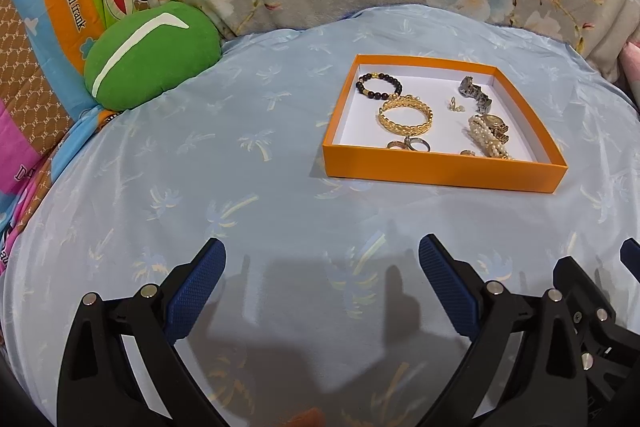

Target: Organize jewelry

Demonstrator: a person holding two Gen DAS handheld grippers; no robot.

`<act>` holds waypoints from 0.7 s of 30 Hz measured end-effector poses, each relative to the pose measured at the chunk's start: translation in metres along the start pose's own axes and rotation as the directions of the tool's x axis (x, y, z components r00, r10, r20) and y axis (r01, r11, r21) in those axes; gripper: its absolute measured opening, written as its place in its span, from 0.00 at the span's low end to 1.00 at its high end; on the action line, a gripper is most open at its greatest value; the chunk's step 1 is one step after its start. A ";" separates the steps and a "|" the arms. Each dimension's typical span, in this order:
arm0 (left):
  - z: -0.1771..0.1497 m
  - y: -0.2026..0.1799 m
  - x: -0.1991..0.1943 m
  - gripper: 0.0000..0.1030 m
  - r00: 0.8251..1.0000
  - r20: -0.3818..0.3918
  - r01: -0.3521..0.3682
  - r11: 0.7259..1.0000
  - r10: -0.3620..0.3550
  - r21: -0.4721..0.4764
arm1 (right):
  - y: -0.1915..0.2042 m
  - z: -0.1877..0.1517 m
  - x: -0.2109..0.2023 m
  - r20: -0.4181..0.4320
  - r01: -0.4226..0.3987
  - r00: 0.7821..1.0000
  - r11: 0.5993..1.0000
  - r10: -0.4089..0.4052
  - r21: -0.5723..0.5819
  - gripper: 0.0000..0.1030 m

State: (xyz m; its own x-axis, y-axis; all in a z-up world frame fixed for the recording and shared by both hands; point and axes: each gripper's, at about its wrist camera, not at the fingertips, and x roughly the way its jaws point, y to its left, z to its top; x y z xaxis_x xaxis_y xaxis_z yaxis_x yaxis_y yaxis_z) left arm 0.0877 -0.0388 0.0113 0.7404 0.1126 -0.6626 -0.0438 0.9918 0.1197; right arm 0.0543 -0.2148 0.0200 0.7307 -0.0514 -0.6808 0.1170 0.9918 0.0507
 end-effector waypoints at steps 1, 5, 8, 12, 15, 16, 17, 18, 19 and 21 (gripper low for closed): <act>0.000 -0.001 0.000 0.92 1.000 0.000 0.000 1.000 0.000 0.001 | 0.000 0.000 0.000 0.000 0.000 1.000 1.000 0.000 0.000 0.84; 0.000 -0.001 0.000 0.92 1.000 0.002 -0.007 1.000 0.007 0.001 | 0.000 0.000 0.000 0.000 -0.001 1.000 1.000 0.001 0.001 0.84; 0.000 -0.002 0.000 0.92 1.000 0.003 -0.012 1.000 0.012 0.003 | 0.000 0.000 0.000 0.001 0.000 1.000 1.000 0.000 0.000 0.84; 0.000 -0.003 0.000 0.92 1.000 0.000 -0.009 1.000 0.009 0.002 | 0.000 0.000 0.000 0.000 0.000 1.000 1.000 0.000 0.000 0.84; 0.000 -0.003 0.002 0.92 1.000 -0.003 0.003 1.000 -0.003 0.000 | 0.000 0.001 0.000 0.000 0.000 1.000 1.000 0.000 0.000 0.84; 0.000 -0.002 0.002 0.92 1.000 -0.003 0.005 1.000 -0.005 -0.001 | 0.000 0.000 0.000 0.000 0.000 1.000 1.000 0.000 0.000 0.84; 0.000 -0.002 0.002 0.92 1.000 -0.003 0.004 1.000 -0.004 -0.002 | 0.000 0.000 0.000 0.000 0.000 1.000 1.000 0.000 0.000 0.84; 0.000 -0.002 0.002 0.92 1.000 -0.002 0.004 1.000 -0.004 -0.001 | 0.000 0.000 0.000 0.000 0.000 1.000 1.000 0.000 0.000 0.84; 0.000 -0.002 0.002 0.92 1.000 -0.003 0.005 1.000 -0.005 -0.002 | 0.001 0.000 0.000 0.000 0.000 1.000 1.000 0.000 0.000 0.84; 0.000 -0.002 0.002 0.92 1.000 -0.004 0.004 1.000 -0.004 -0.001 | 0.000 0.001 0.000 0.000 0.000 1.000 1.000 0.000 0.000 0.84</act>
State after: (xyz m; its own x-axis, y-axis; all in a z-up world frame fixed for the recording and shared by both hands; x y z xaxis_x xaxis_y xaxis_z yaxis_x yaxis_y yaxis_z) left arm 0.0892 -0.0404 0.0102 0.7382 0.1087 -0.6658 -0.0412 0.9924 0.1163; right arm 0.0544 -0.2148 0.0207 0.7306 -0.0516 -0.6808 0.1173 0.9918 0.0507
